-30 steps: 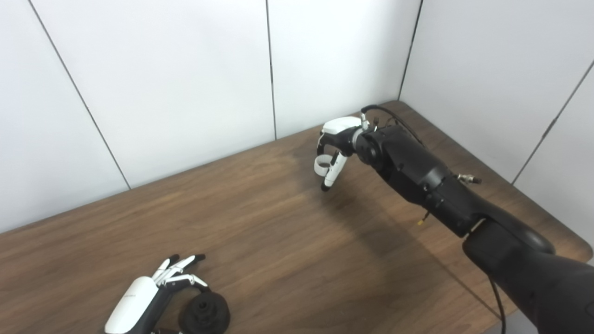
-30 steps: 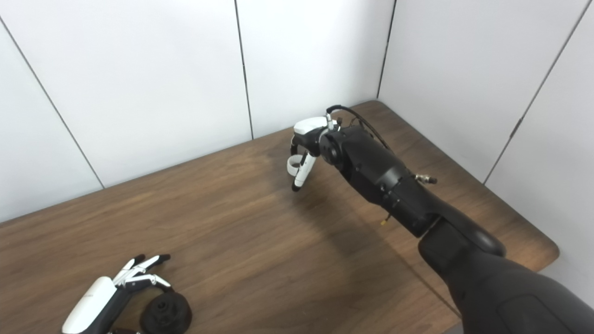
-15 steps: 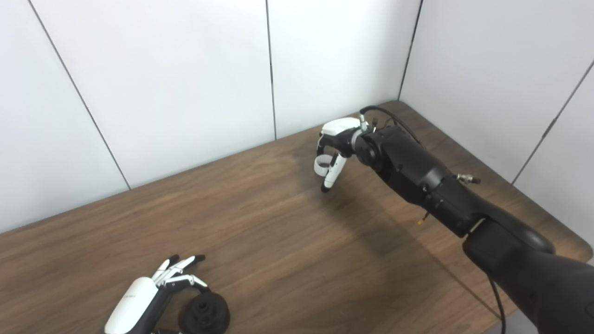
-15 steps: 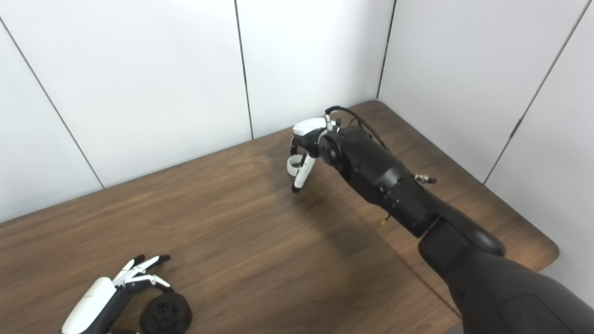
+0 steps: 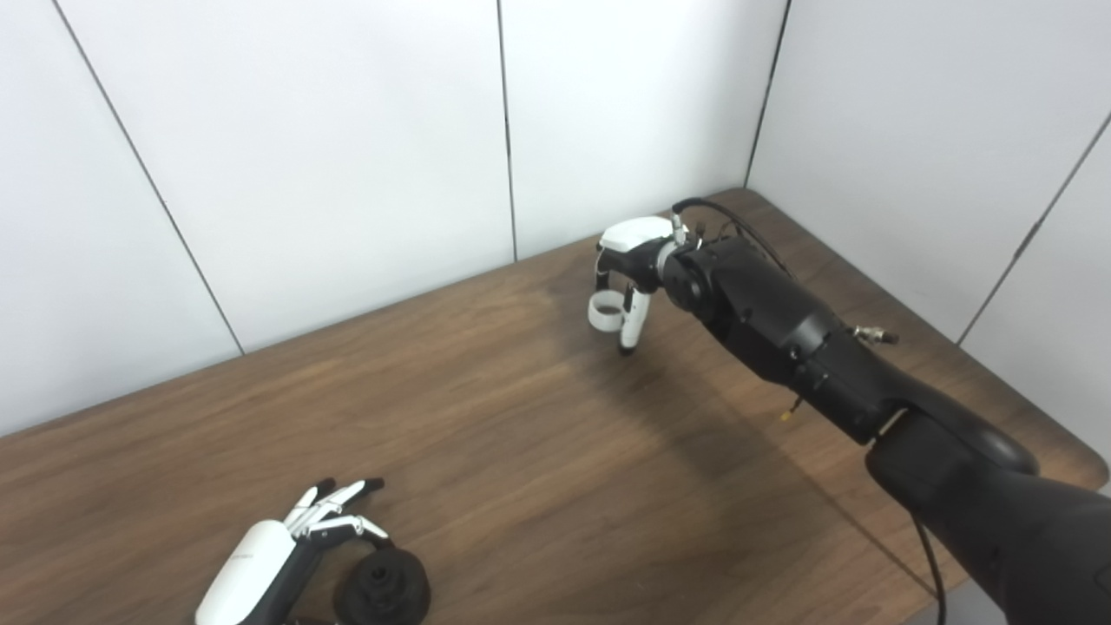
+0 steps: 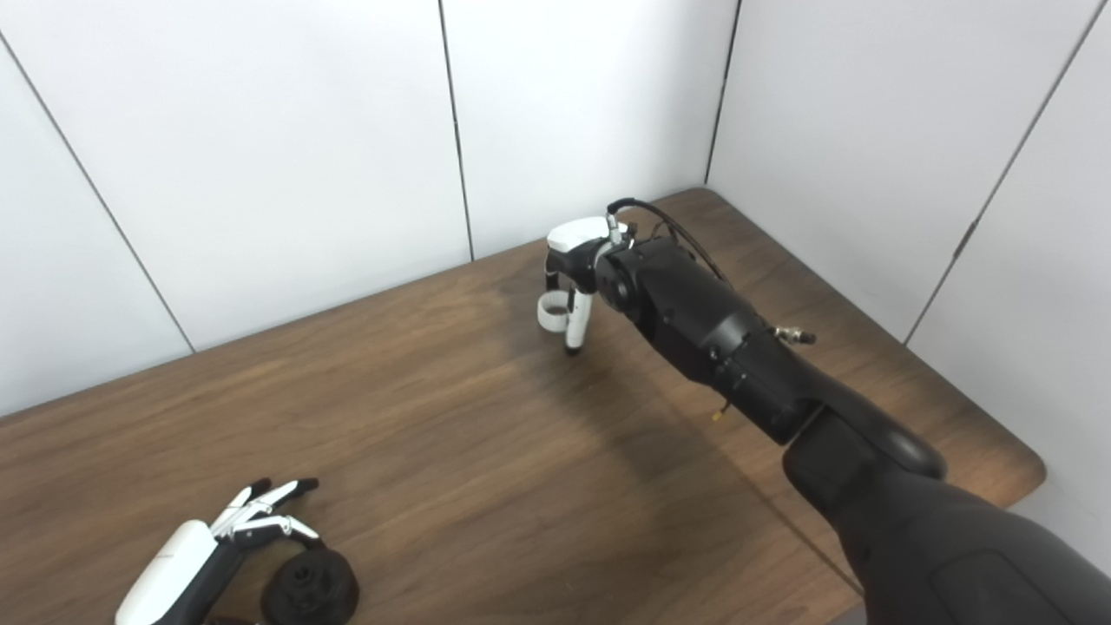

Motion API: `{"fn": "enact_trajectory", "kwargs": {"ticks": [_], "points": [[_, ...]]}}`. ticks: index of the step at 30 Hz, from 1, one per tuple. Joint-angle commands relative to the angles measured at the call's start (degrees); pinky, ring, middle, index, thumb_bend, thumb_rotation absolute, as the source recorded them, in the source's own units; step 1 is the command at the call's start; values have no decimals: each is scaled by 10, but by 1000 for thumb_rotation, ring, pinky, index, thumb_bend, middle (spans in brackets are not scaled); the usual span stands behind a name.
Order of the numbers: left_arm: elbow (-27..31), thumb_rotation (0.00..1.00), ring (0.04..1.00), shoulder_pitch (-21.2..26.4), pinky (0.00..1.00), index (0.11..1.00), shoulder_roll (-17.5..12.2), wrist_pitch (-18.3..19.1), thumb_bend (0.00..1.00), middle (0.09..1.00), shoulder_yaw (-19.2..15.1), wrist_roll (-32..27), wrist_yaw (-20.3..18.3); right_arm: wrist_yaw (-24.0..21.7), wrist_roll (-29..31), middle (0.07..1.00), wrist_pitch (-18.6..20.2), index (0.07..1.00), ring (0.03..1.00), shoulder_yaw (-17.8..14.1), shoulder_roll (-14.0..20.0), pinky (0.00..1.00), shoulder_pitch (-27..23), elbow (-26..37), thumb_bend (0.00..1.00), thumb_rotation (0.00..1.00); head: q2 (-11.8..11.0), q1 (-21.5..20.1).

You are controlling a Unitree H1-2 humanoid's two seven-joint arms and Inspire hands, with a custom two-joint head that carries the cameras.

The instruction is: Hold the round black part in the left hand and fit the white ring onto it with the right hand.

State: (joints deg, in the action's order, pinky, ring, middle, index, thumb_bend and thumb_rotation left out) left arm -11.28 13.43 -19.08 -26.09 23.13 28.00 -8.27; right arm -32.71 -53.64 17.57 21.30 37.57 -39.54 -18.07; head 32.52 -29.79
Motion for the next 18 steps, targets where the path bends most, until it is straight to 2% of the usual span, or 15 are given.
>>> {"fn": "enact_trajectory", "kwargs": {"ticks": [1,7,18], "points": [[-13,48,899,-33,1000,478,-2,-7,512,921,6,-6,0,40,-9,966,-16,490,1000,-8,20,1000,-28,6,521,127,1,-1],[-11,47,897,-34,1000,478,-1,-7,512,921,4,-7,-2,73,-5,938,-33,483,1000,-12,22,1000,-21,2,516,128,1,1],[-13,47,897,-33,1000,478,1,-7,512,918,0,-7,-4,87,5,929,-33,482,1000,-22,26,1000,-12,13,516,129,1,5]]}}
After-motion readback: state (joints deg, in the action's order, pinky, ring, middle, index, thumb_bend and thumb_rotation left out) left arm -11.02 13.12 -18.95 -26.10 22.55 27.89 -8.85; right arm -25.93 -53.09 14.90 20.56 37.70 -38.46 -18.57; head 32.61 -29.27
